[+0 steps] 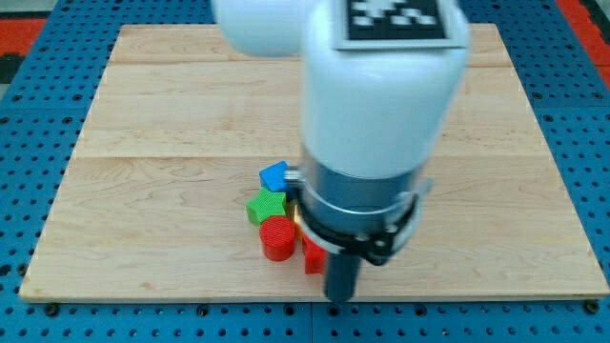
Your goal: Move the red star to the top center
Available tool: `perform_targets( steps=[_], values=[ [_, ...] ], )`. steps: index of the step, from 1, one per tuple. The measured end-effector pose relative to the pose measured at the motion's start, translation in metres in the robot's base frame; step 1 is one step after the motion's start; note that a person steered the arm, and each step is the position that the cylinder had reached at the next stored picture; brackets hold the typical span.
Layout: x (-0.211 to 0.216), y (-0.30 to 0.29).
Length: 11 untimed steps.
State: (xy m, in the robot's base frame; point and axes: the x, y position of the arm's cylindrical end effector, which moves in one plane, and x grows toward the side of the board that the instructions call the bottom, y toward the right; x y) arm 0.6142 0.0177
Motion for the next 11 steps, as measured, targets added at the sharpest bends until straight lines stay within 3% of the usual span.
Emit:
perform_targets(
  steps=[1, 3, 6, 8, 11],
  values=[
    [-0.004, -0.01],
    [-0.015, 0.042],
    [-0.029, -0.066],
    [-0.045, -0.094],
    [-0.115, -0.112]
  ],
)
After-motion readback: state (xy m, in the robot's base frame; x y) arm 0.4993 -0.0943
